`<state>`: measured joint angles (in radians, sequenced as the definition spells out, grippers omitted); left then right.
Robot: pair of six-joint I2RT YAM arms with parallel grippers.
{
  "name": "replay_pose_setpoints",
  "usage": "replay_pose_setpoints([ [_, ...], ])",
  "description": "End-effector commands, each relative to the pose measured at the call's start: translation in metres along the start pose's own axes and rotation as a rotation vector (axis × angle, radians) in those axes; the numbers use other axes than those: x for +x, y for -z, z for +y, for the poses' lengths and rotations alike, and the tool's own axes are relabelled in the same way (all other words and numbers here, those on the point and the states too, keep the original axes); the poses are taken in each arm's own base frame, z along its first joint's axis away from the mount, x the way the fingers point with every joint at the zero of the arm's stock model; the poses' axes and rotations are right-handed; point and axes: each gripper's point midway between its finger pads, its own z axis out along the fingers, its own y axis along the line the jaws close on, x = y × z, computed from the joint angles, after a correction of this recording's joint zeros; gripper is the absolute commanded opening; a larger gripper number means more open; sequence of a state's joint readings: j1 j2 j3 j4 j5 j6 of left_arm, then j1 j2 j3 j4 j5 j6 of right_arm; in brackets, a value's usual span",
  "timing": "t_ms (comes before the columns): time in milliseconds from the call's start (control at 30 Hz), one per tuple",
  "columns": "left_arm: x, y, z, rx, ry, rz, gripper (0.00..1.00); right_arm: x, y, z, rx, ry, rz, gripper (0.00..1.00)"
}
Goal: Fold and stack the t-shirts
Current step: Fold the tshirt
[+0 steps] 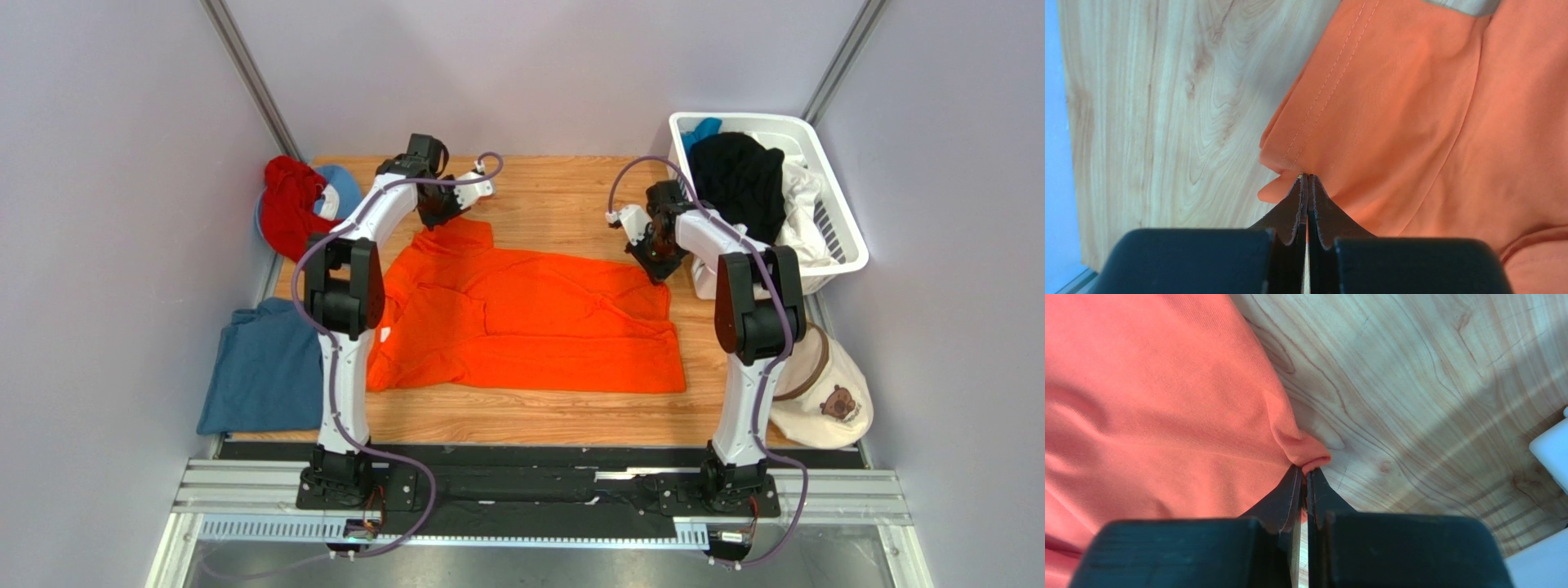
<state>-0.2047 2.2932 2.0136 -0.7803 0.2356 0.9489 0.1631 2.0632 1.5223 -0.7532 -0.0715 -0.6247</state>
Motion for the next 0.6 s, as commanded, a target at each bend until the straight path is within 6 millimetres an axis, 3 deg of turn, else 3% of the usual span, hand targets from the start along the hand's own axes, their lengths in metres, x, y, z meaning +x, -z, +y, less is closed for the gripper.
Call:
replay_pose_setpoints([
  [0,-0.017,0.034,0.017,-0.098,-0.054,-0.025,0.00,-0.004,0.015,0.005,0.007,-0.013,-0.023,0.04],
  [567,-0.020,0.088,-0.005,-0.161,-0.073,-0.030,0.00,-0.012,0.071,0.020,0.043,0.021,-0.082,0.00],
])
